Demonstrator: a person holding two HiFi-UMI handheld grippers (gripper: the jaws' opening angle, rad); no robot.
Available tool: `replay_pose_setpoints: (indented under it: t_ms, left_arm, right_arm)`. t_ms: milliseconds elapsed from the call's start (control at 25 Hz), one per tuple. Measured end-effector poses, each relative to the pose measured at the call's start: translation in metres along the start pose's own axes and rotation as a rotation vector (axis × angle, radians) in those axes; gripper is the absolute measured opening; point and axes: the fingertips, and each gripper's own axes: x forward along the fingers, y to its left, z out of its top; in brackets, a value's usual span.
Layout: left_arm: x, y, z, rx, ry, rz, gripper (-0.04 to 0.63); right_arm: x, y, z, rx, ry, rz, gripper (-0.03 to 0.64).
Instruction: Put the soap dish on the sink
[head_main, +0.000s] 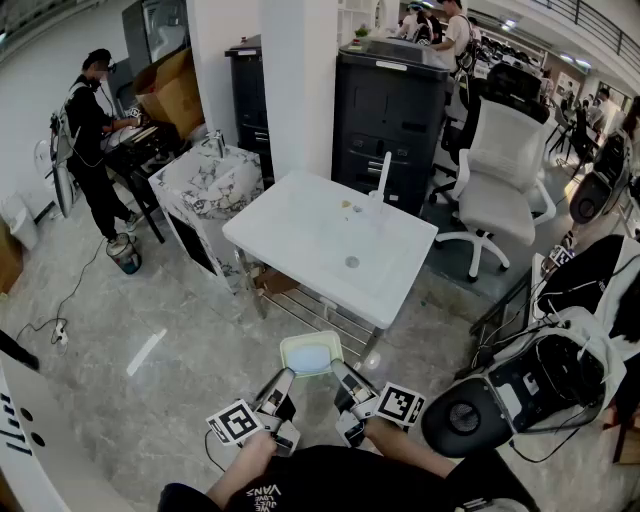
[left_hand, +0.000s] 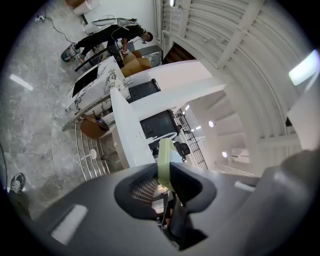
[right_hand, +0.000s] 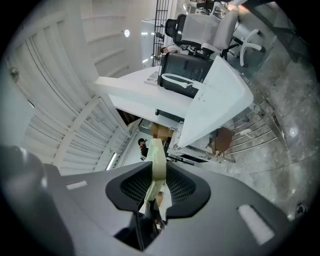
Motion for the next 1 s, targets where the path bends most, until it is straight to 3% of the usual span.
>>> replay_pose_setpoints:
  t_ms: [200,560,1000]
  left_arm:
    - [0.000,0.000,0.000,0.030,-0.002,0.011,0.127]
    - [0.014,0.009,0.008,0.016,-0.020,0.000,0.127]
    - [0.056,0.044,0.079,0.008,0.041,-0.007,0.128]
  right_arm:
    - [0.000,0.003,0.002,0.003,0.004,0.011,0.089]
    - [0.014,-0.006,0.010,0.025,0.009,0.018,0.089]
    - [0.092,-0.019,0.030,0.028,-0.043,-0.041,0.089]
